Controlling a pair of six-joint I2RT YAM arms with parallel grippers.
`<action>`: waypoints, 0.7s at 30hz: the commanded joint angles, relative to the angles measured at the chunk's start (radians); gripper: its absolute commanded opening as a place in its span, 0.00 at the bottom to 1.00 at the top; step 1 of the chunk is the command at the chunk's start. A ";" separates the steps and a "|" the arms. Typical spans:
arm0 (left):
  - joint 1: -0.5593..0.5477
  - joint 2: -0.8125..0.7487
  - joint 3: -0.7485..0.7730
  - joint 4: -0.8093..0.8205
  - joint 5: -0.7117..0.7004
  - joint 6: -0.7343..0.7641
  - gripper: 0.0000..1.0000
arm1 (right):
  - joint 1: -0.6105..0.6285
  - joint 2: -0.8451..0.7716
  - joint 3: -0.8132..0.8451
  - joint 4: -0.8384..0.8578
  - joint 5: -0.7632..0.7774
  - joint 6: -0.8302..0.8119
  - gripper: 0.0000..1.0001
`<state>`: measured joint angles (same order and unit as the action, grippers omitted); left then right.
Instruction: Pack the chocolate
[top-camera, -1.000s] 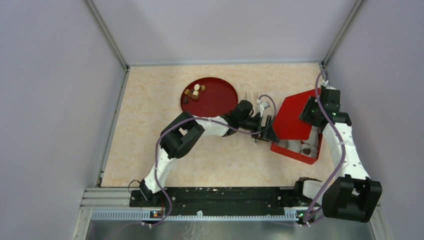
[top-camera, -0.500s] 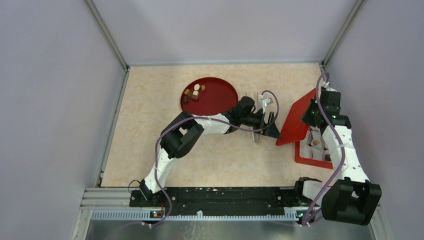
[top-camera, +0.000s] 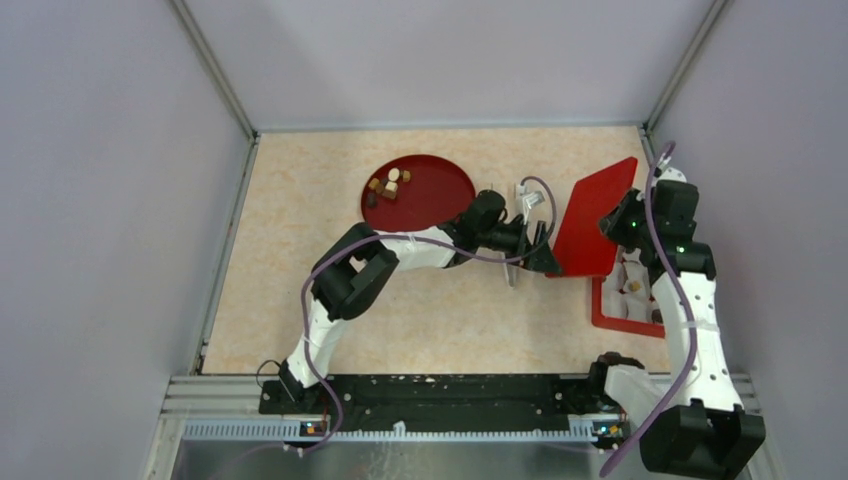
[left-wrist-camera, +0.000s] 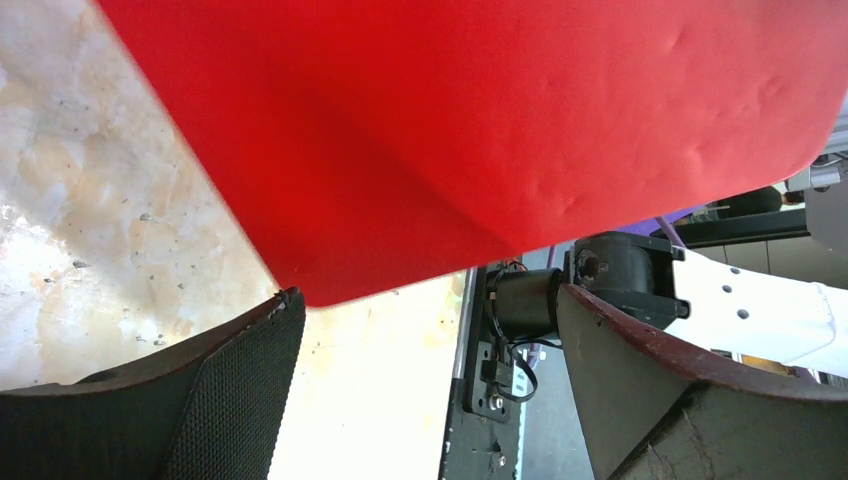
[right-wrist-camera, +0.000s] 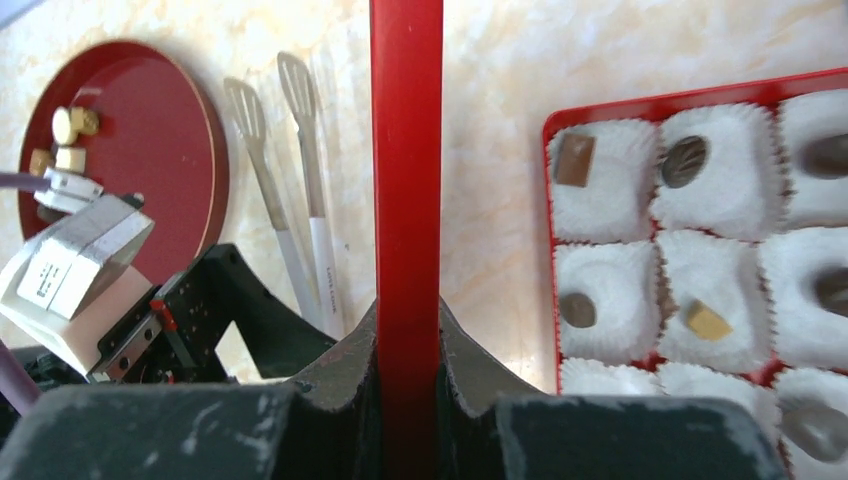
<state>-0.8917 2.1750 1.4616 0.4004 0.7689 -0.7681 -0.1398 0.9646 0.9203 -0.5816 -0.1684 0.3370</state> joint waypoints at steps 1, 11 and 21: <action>0.001 -0.094 -0.016 0.040 -0.024 0.027 0.98 | -0.003 -0.060 0.172 -0.067 0.151 -0.014 0.00; -0.027 -0.083 0.016 -0.048 -0.107 0.051 0.98 | -0.003 -0.097 0.221 -0.161 0.390 -0.108 0.00; -0.032 -0.077 0.005 -0.038 -0.094 0.048 0.98 | -0.003 -0.093 0.123 -0.107 0.476 -0.160 0.00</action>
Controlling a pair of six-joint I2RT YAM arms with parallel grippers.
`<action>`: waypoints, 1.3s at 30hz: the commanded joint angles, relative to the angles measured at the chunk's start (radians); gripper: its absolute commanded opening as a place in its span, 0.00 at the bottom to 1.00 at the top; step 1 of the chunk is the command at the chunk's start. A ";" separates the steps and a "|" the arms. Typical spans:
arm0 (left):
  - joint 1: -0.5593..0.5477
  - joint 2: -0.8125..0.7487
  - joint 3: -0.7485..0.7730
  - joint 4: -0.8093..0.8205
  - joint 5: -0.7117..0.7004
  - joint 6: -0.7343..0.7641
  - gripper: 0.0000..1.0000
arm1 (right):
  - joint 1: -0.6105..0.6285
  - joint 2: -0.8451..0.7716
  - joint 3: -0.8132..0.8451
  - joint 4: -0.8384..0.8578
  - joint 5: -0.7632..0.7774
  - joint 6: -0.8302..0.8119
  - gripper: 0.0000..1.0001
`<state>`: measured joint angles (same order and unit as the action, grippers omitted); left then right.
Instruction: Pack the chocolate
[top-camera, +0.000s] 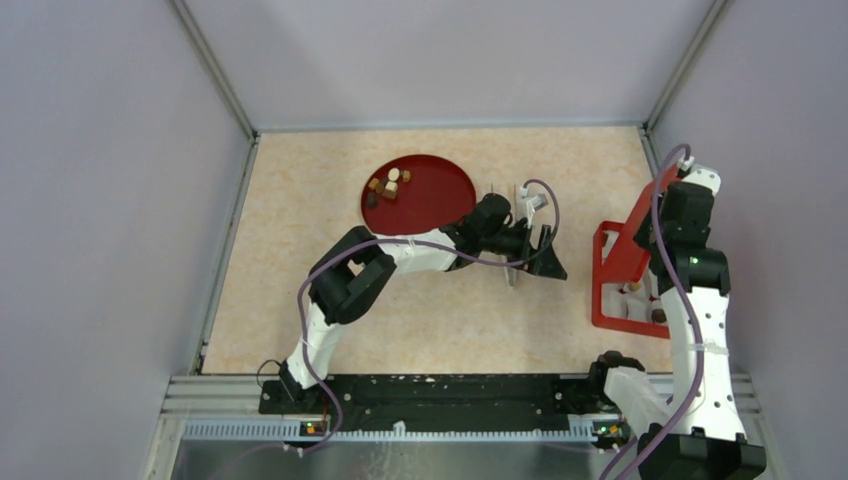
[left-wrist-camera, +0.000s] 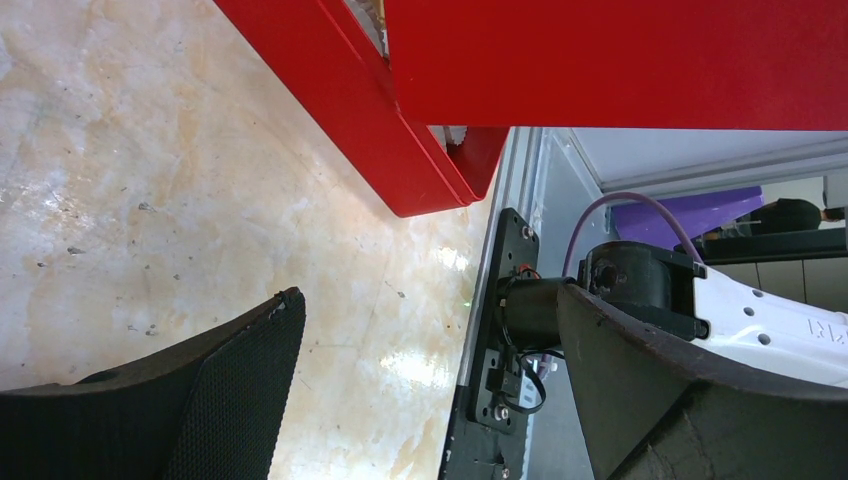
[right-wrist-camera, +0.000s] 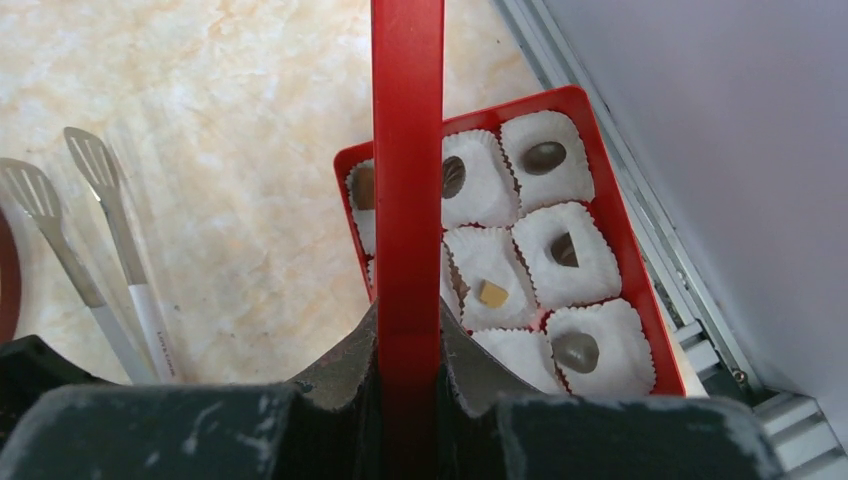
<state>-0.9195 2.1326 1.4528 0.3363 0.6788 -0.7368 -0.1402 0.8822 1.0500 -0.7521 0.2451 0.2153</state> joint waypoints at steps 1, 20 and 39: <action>-0.004 -0.034 0.013 0.029 -0.002 0.014 0.98 | -0.002 -0.011 -0.015 0.071 0.064 -0.047 0.00; -0.004 -0.042 -0.011 0.042 0.028 0.011 0.98 | -0.002 -0.075 0.003 0.121 0.157 -0.116 0.00; -0.004 -0.034 -0.020 0.039 0.019 0.012 0.99 | -0.003 -0.041 -0.118 0.221 -0.079 -0.082 0.00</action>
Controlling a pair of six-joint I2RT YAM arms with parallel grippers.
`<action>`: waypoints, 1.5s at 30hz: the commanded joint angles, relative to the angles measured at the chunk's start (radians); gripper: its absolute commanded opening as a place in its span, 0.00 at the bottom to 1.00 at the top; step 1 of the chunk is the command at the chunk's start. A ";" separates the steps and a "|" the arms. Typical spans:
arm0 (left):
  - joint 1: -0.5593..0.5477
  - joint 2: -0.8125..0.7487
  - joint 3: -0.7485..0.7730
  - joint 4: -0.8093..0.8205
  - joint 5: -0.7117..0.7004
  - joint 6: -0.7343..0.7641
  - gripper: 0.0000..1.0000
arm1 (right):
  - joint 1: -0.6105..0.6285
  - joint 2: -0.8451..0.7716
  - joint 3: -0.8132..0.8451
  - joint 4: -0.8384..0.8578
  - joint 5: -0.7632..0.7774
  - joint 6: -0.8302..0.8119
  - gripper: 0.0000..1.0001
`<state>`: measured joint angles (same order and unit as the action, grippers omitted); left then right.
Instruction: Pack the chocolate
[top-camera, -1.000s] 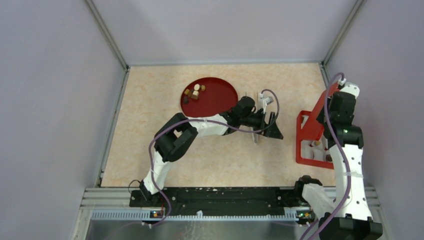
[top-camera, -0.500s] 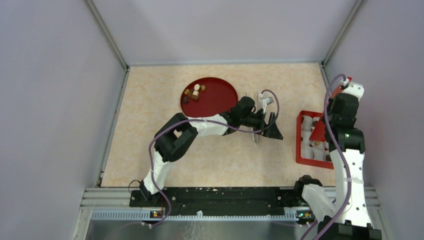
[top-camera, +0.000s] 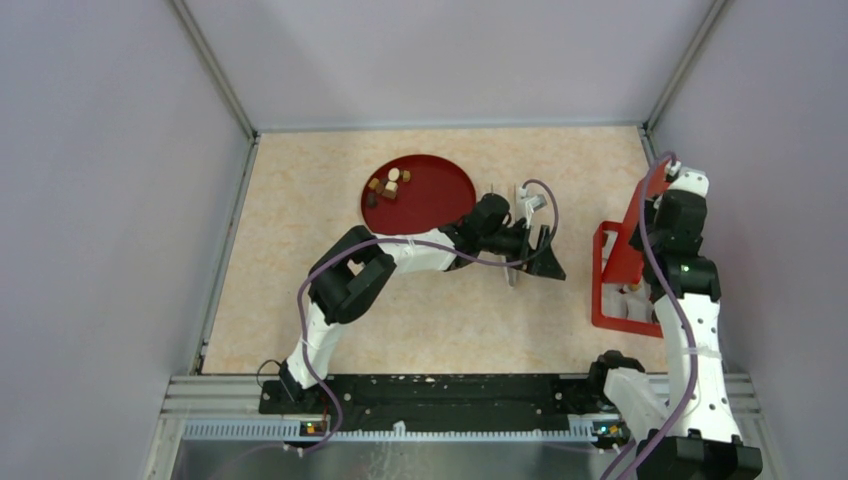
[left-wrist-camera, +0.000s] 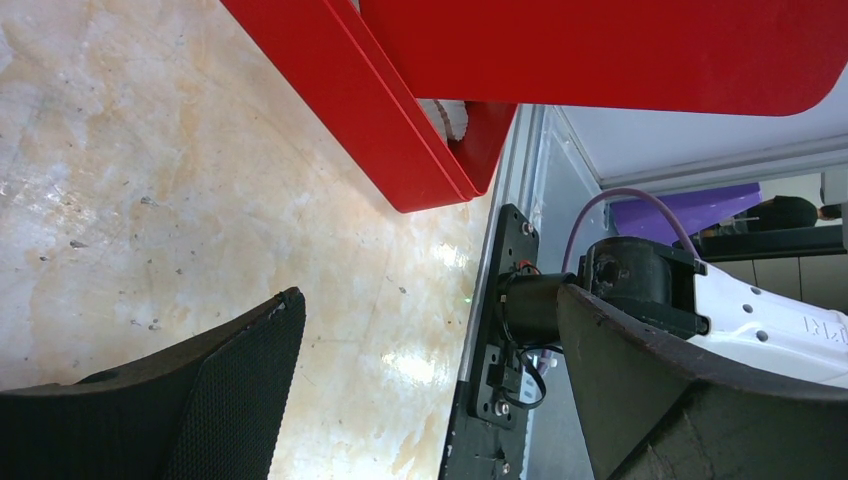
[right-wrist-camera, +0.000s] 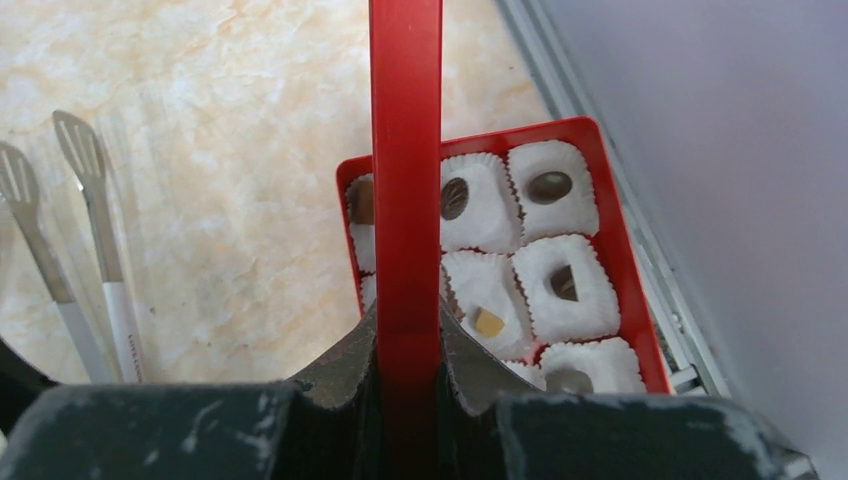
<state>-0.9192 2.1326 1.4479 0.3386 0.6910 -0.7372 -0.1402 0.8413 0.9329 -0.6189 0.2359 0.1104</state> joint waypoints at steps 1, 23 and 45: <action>-0.004 -0.034 -0.017 0.039 0.008 0.012 0.98 | -0.003 0.004 -0.003 0.088 -0.079 0.026 0.00; 0.021 -0.108 -0.100 0.042 -0.008 0.045 0.99 | -0.002 0.020 -0.074 0.217 -0.374 0.213 0.00; 0.060 -0.180 -0.186 0.054 -0.018 0.058 0.98 | 0.154 0.102 -0.105 0.360 -0.417 0.337 0.00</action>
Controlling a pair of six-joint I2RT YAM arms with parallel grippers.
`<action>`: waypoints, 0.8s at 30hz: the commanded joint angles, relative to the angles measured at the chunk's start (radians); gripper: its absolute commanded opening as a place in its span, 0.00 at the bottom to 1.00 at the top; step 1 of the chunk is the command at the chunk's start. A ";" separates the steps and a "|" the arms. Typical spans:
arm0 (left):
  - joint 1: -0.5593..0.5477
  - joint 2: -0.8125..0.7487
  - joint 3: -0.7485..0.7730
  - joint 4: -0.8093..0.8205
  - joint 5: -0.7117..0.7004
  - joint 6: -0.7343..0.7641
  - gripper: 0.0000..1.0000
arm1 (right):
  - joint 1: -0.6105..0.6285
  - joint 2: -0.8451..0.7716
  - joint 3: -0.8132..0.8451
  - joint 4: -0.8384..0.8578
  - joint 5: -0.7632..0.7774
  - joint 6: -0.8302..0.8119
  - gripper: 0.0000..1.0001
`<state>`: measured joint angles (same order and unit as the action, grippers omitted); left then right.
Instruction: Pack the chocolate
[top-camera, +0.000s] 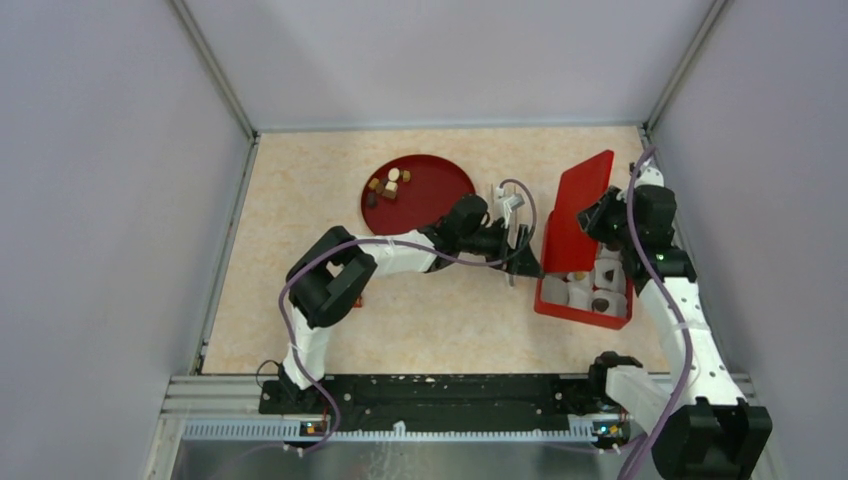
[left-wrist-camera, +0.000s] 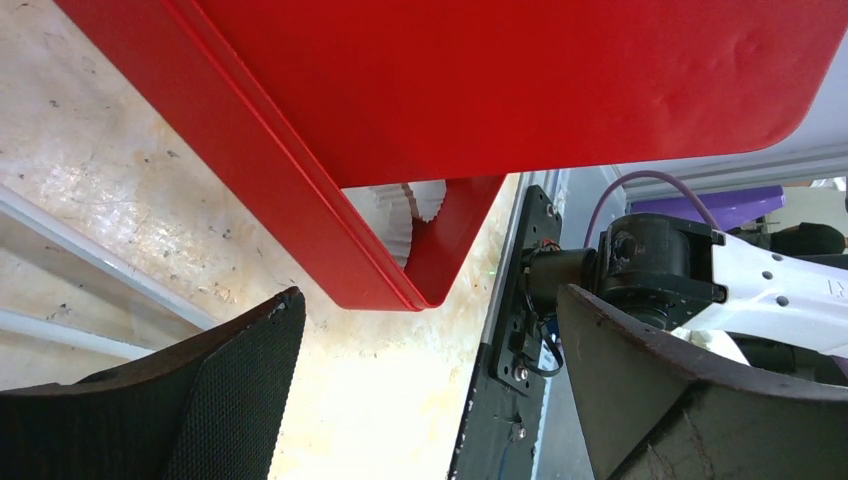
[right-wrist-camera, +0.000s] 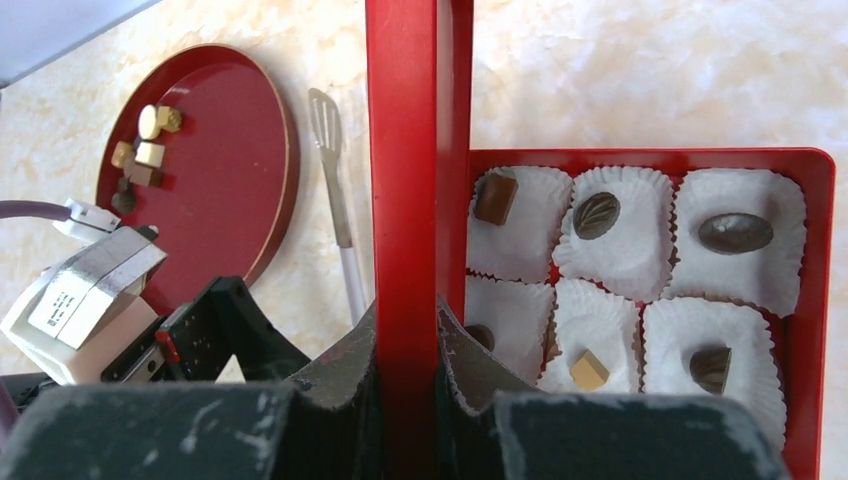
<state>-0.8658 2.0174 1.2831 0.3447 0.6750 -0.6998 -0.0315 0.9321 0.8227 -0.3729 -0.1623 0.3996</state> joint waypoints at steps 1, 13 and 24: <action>0.008 -0.069 -0.024 0.050 -0.003 0.020 0.98 | 0.055 0.014 0.006 0.119 -0.021 0.053 0.00; 0.035 -0.111 -0.042 0.031 0.000 0.041 0.98 | 0.041 -0.024 0.122 -0.032 -0.018 0.016 0.00; 0.056 -0.157 -0.049 0.017 0.030 0.064 0.98 | -0.274 -0.043 0.095 -0.063 -0.425 0.026 0.00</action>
<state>-0.8211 1.9228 1.2396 0.3386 0.6758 -0.6586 -0.2344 0.8818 0.8848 -0.4599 -0.3859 0.4202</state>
